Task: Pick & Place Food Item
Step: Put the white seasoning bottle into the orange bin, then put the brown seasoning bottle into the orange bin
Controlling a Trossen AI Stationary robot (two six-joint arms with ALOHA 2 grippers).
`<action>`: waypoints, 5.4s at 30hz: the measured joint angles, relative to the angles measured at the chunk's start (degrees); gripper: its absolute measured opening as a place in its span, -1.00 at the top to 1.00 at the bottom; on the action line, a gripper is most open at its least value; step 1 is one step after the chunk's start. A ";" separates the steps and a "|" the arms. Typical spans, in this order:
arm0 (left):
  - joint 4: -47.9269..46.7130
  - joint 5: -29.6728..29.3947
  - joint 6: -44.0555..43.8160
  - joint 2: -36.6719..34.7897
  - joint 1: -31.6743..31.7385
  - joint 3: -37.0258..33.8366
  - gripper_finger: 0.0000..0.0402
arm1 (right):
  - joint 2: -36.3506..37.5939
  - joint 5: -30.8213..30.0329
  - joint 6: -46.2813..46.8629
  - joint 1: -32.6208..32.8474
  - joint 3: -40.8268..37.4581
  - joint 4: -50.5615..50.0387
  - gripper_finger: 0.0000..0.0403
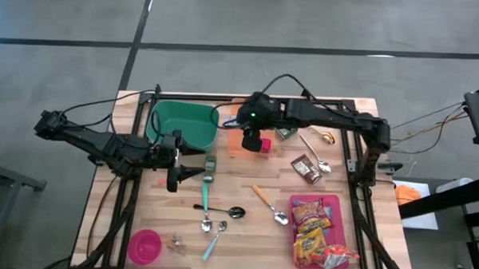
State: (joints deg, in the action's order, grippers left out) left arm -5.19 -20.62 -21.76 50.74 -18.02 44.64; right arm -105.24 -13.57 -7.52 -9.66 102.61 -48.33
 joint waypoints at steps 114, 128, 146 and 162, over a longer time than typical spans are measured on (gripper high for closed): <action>-9.54 0.21 -7.76 -0.02 0.04 0.04 -0.57 | -15.56 -8.70 26.00 18.29 22.70 -41.72 -0.58; -14.15 -3.09 -8.26 0.00 0.07 0.07 -0.57 | 5.06 -19.78 42.40 28.23 2.85 -35.56 -0.58; -12.47 11.47 -10.17 14.78 0.26 1.23 -0.57 | 32.08 -21.14 39.82 35.43 -44.61 13.29 -0.58; -44.21 24.17 -53.72 26.22 -3.62 13.73 -0.57 | 33.12 -23.90 35.90 35.73 -49.12 17.35 -0.58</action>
State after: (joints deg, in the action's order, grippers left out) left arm -49.39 3.55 -75.48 76.95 -21.64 58.37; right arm -72.12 -37.46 28.38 26.07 53.49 -30.98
